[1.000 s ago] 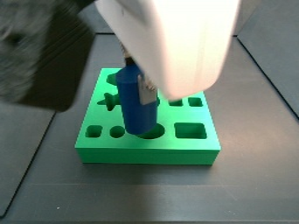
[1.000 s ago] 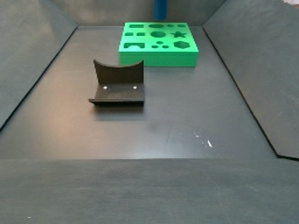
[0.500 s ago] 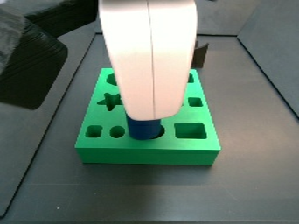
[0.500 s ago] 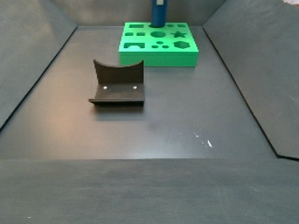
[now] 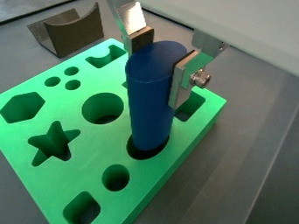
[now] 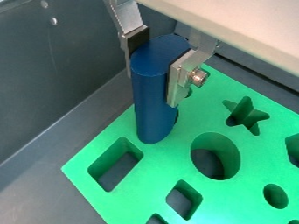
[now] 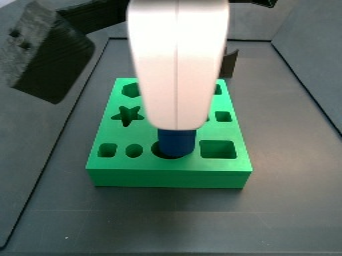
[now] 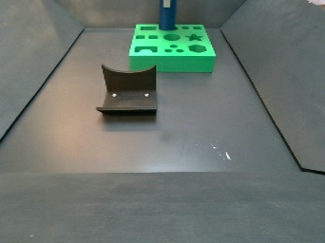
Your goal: Insert the oval object.
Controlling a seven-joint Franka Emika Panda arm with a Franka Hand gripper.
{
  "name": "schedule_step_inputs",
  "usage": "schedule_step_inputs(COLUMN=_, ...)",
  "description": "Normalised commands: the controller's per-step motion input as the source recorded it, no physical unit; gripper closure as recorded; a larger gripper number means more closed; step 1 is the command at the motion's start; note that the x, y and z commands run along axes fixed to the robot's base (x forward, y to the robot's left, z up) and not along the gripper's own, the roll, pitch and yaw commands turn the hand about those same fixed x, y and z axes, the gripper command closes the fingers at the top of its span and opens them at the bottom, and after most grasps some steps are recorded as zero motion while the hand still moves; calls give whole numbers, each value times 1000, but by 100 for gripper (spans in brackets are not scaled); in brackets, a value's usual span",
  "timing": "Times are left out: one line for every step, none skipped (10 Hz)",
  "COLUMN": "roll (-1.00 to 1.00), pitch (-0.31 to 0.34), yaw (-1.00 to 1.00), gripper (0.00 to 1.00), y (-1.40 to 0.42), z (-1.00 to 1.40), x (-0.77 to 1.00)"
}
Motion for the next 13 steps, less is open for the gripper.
schedule_step_inputs(roll=-249, pitch=-21, yaw=0, gripper=100, y=0, z=-346, x=-337)
schedule_step_inputs(roll=-334, pitch=-43, yaw=100, gripper=100, y=29, z=-183, x=-386)
schedule_step_inputs(roll=-237, pitch=-53, yaw=169, gripper=100, y=60, z=-197, x=-246)
schedule_step_inputs(roll=-51, pitch=-47, yaw=169, gripper=100, y=63, z=-280, x=-100)
schedule_step_inputs(roll=0, pitch=0, yaw=40, gripper=100, y=-89, z=-414, x=163)
schedule_step_inputs(roll=159, pitch=96, yaw=0, gripper=100, y=-220, z=-409, x=451)
schedule_step_inputs(roll=239, pitch=179, yaw=-69, gripper=100, y=-309, z=-394, x=609)
schedule_step_inputs(roll=260, pitch=207, yaw=-114, gripper=100, y=-271, z=-337, x=597)
schedule_step_inputs(roll=257, pitch=206, yaw=-123, gripper=100, y=-263, z=-326, x=586)
schedule_step_inputs(roll=216, pitch=133, yaw=-51, gripper=100, y=-234, z=-349, x=497)
schedule_step_inputs(roll=69, pitch=93, yaw=-29, gripper=100, y=-220, z=-151, x=291)
schedule_step_inputs(roll=0, pitch=16, yaw=-40, gripper=100, y=0, z=0, x=63)
schedule_step_inputs(roll=0, pitch=0, yaw=0, gripper=100, y=0, z=0, x=0)
